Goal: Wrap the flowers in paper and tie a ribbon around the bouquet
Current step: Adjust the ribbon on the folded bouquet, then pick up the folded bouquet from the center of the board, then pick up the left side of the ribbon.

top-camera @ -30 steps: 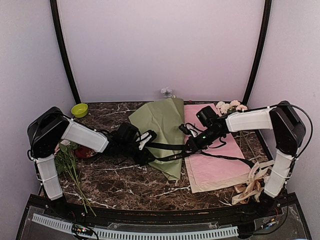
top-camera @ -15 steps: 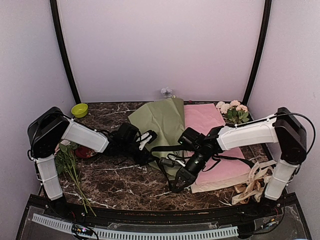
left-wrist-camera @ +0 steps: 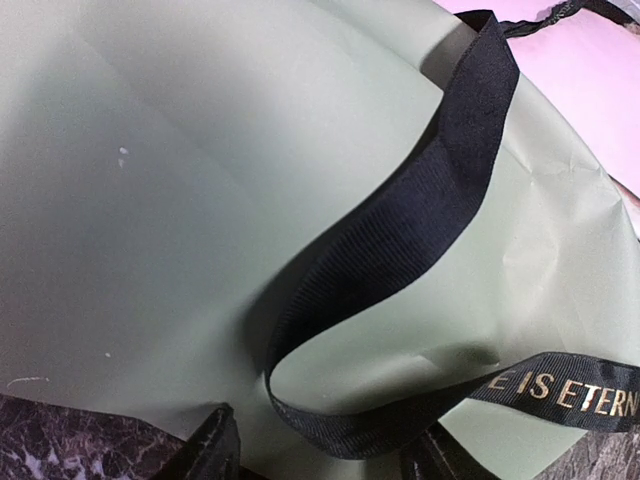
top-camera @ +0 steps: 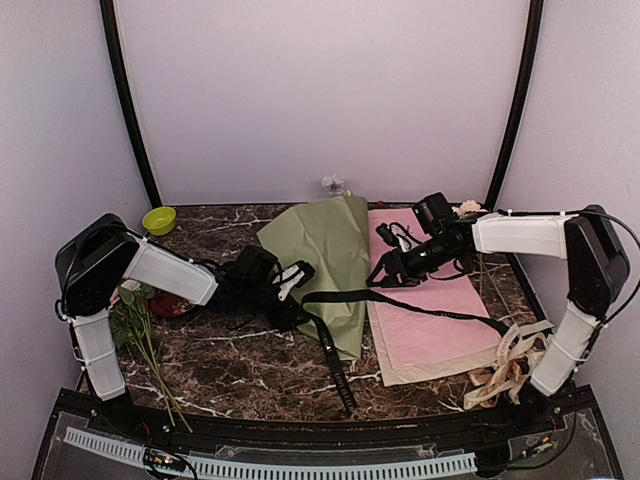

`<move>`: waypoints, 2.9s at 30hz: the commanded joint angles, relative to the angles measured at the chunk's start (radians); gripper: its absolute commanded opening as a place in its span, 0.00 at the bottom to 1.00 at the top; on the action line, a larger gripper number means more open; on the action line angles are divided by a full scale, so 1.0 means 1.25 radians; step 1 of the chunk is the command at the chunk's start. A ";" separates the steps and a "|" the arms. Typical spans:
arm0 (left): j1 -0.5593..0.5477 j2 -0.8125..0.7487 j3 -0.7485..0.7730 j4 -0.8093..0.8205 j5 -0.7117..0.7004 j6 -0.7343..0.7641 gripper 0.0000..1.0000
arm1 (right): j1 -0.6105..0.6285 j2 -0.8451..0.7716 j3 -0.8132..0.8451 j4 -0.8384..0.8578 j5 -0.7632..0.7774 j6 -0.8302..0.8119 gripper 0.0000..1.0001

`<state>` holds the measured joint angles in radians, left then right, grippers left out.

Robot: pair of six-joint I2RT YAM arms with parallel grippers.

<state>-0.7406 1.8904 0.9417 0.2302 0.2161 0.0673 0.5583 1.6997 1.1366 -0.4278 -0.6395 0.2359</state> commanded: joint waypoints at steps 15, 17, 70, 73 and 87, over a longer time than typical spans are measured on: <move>-0.001 0.028 -0.021 -0.045 -0.012 0.001 0.56 | -0.059 0.258 0.037 0.346 -0.081 0.227 0.56; -0.001 0.032 -0.018 -0.046 -0.009 0.000 0.56 | -0.047 0.259 0.019 0.390 -0.131 0.239 0.58; 0.060 -0.056 0.053 -0.131 0.041 0.032 0.79 | 0.064 0.308 -0.009 0.634 -0.071 0.479 0.05; 0.061 -0.008 0.102 -0.177 0.048 0.057 0.79 | 0.065 0.311 -0.011 0.635 -0.071 0.481 0.05; 0.039 -0.107 0.034 -0.148 0.183 0.009 0.00 | 0.057 0.313 0.001 0.648 -0.071 0.537 0.02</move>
<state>-0.6846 1.8923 1.0206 0.0750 0.3843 0.0910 0.6350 2.1166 1.1301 0.3161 -0.7361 0.8749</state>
